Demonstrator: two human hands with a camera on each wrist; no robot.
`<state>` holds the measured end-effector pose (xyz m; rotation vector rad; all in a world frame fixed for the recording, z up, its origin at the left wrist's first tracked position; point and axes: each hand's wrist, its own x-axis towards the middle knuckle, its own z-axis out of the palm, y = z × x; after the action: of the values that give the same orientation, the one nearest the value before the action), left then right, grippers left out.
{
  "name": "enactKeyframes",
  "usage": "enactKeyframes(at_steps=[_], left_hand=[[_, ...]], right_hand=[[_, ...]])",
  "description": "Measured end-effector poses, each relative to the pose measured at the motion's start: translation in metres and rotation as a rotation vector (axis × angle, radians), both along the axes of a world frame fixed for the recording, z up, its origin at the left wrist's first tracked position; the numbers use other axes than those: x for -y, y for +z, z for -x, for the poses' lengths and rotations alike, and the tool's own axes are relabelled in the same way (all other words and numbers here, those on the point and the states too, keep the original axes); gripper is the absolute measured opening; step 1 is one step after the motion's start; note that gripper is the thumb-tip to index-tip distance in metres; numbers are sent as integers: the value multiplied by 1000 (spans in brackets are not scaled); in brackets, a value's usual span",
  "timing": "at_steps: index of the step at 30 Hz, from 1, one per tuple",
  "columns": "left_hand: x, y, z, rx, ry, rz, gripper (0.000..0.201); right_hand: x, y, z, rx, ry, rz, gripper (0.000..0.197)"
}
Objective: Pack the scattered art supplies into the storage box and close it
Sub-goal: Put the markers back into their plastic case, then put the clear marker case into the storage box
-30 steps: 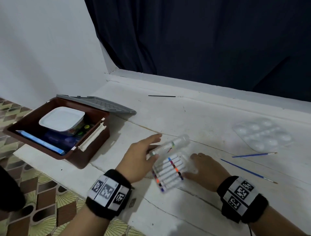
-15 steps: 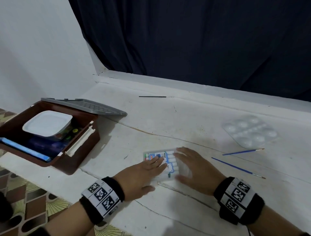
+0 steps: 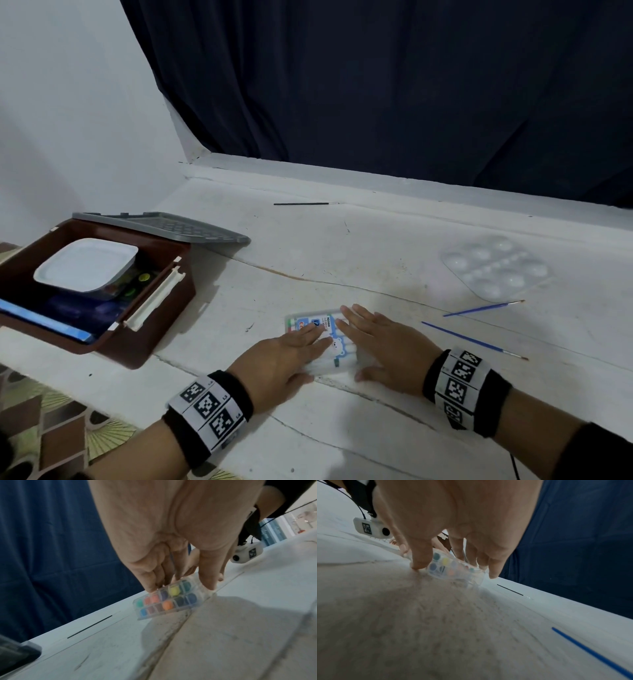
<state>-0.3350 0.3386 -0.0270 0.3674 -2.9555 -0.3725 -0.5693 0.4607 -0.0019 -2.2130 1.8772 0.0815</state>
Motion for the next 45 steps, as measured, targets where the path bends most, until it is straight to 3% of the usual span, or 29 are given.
enactKeyframes(at_steps=[8, 13, 15, 19, 22, 26, 31, 35, 41, 44, 45], left_hand=[[3, -8, -1, 56, -3, 167, 67], [20, 10, -1, 123, -30, -208, 82], [31, 17, 1, 100, -22, -304, 73], [47, 29, 8, -74, 129, -573, 45], [53, 38, 17, -179, 242, -608, 29], [52, 37, 29, -393, 416, -705, 12], [49, 40, 38, -398, 495, -619, 15], [50, 40, 35, -373, 496, -713, 21], [45, 39, 32, -334, 532, -739, 54], [42, 41, 19, -290, 515, -751, 82], [40, 42, 13, -296, 513, -751, 80]], right_hand=[[-9, 2, -11, -48, -86, 13, 81], [-10, 9, -11, -24, -101, 4, 74], [-9, 15, -9, 15, -104, 7, 71], [0, 27, 0, 253, -239, 47, 50], [11, 31, 7, 483, -371, 91, 26], [26, 29, 14, 728, -523, 51, 23], [34, 27, 14, 634, -549, 91, 25], [34, 33, 4, 488, -517, 192, 17], [46, 42, -27, 130, -380, 231, 33], [53, 45, -37, 62, -420, 221, 34], [55, 46, -42, 72, -450, 223, 35]])
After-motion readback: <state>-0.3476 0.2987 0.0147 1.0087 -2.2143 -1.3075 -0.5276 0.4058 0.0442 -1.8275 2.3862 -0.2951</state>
